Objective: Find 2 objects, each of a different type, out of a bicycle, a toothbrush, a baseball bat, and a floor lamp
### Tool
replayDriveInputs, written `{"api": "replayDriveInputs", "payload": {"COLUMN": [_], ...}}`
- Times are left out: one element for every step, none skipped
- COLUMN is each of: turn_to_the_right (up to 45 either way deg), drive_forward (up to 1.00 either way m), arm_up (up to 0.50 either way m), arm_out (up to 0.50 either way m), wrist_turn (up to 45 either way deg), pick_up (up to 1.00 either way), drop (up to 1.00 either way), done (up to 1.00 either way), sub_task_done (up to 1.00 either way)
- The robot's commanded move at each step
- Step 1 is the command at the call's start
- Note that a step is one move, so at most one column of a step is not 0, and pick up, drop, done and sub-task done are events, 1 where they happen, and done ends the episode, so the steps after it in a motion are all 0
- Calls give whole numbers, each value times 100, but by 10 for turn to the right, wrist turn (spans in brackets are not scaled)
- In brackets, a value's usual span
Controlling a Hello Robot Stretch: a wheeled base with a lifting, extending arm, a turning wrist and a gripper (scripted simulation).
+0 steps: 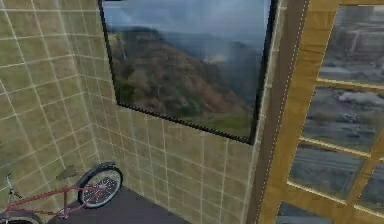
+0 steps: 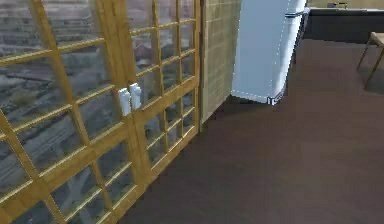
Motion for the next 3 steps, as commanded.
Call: {"api": "replayDriveInputs", "payload": {"turn_to_the_right": [-450,-120,0], "drive_forward": [0,0,45], "arm_up": [0,0,0], "arm_out": [0,0,0], "wrist_turn": [0,0,0], "pick_up": [0,0,0], "drop": [0,0,0], "done": [0,0,0], "sub_task_done": [0,0,0]}}
